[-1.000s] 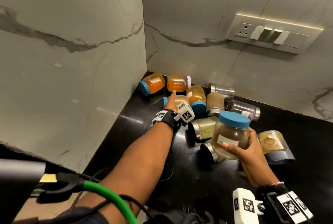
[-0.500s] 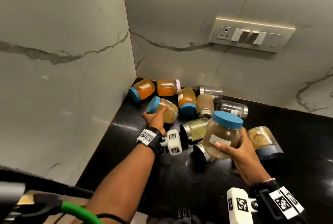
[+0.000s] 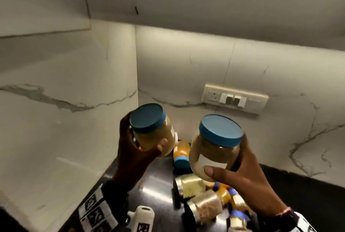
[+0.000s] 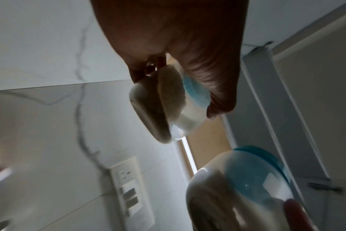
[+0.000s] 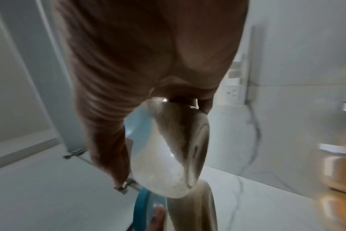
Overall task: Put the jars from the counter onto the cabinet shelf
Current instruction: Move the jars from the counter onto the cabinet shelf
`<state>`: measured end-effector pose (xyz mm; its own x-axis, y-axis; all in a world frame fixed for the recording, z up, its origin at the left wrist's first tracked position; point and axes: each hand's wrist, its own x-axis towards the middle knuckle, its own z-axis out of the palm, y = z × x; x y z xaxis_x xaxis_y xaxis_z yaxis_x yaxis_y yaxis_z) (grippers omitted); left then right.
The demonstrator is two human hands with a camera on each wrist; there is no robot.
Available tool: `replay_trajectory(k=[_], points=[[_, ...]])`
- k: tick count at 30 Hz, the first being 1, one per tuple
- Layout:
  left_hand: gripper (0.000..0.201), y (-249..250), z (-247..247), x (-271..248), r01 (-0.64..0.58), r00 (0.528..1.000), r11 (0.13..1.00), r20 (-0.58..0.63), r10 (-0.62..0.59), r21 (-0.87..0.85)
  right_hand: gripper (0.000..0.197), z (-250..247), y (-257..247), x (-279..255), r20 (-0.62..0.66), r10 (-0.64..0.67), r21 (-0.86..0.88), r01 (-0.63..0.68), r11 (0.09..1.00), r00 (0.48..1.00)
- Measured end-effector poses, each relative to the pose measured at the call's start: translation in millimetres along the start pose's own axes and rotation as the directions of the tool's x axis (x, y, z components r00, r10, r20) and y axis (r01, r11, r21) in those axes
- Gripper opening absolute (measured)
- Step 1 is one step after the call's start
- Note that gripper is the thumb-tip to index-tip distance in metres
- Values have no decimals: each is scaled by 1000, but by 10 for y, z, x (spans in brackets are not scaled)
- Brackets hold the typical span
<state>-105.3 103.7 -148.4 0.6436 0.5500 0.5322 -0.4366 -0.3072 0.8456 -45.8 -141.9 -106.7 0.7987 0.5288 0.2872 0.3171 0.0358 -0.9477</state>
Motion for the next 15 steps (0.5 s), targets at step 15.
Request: replay_trajectory(k=[15], points=[[84, 2254, -499, 897, -308, 950, 928, -18, 311, -210, 96, -268, -2173, 303, -38, -556, 103, 557, 824, 830]])
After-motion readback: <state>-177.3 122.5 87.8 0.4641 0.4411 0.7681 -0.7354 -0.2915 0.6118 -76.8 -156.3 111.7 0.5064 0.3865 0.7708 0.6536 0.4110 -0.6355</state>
